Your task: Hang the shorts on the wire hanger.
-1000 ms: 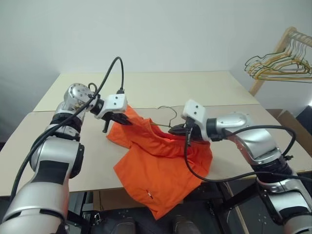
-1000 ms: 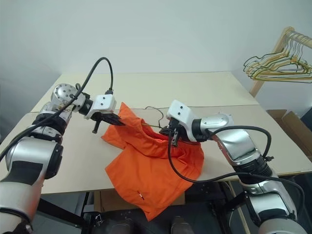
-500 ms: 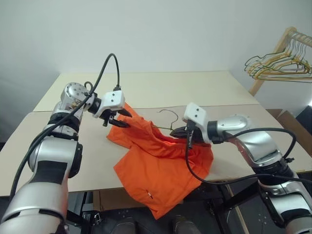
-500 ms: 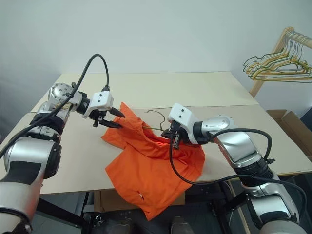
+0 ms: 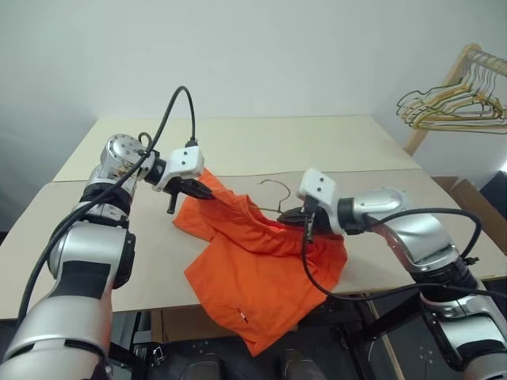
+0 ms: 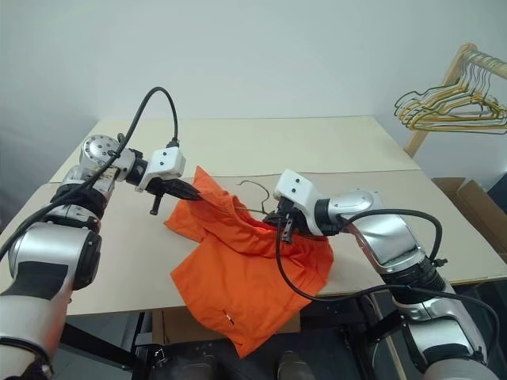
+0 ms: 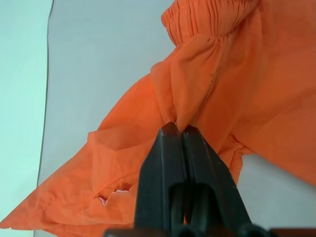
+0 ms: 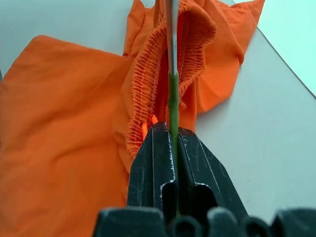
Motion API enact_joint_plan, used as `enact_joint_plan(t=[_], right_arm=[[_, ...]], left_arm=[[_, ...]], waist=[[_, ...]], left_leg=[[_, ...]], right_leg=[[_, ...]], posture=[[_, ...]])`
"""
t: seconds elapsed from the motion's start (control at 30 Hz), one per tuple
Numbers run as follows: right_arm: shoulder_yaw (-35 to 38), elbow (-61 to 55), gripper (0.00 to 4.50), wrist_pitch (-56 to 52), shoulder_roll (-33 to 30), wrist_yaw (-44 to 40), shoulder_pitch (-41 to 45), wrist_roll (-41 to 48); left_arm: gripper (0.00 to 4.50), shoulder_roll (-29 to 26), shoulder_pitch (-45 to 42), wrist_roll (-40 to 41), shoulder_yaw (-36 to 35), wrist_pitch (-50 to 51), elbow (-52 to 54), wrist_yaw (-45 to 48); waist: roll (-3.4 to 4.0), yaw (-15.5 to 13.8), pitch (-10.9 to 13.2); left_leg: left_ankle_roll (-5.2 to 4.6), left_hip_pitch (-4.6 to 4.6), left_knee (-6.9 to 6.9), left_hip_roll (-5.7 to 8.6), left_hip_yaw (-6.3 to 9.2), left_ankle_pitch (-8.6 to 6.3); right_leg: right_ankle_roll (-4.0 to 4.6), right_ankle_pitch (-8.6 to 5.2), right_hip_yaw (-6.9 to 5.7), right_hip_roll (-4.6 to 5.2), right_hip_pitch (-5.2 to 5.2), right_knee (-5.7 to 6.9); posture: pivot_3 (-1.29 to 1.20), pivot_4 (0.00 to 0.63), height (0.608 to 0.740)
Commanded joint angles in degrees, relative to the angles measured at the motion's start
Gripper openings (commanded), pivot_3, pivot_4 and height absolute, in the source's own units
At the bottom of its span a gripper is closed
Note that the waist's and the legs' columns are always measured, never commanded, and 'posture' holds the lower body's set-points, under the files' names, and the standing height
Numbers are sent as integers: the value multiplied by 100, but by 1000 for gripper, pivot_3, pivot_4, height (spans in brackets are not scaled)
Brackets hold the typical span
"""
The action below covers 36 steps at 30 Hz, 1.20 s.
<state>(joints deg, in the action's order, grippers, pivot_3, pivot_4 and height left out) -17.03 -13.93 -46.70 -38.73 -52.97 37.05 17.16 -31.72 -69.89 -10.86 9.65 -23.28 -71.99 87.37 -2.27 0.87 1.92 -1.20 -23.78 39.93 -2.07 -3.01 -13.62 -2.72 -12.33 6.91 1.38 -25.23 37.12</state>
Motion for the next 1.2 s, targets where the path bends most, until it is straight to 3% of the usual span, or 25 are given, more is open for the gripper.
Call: enact_joint_plan(t=[0.03,0.5,0.87,1.13,1.2], right_arm=[[186,-170,0,-34,-114,-35,-9,39],[393,-274,0,-195,-470,-9,-263,67],[383,5,0,-961,-332,14,605,228],[-290,152,0,231,-409,166,-73,-582],[-69,250,0,478,-176,380,-260,-558]], left_arm=[[15,-67,-159,80,-125,-10,62,-281],[15,-146,-152,73,-135,37,28,-579],[15,-10,-10,166,-145,-158,137,-400],[15,12,-191,248,-301,-3,124,-648],[15,-40,-204,257,-312,13,115,-657]], waist=[[0,-2,0],[0,-4,0],[0,0,0],[0,-22,0],[0,-21,0]], left_leg=[[0,0,0,0,0,0],[0,0,0,0,0,0],[0,1,-1,-1,-2,0],[0,-3,-1,2,-1,0],[0,-3,0,4,-2,0]], right_leg=[[0,0,0,0,0,0],[-12,-7,0,0,0,0],[-8,-5,1,0,-2,1],[-2,-2,0,3,-1,-3],[-11,-6,1,3,-1,-2]], posture=[[37,0,740],[34,0,740],[30,0,740],[54,0,740],[56,0,740]])
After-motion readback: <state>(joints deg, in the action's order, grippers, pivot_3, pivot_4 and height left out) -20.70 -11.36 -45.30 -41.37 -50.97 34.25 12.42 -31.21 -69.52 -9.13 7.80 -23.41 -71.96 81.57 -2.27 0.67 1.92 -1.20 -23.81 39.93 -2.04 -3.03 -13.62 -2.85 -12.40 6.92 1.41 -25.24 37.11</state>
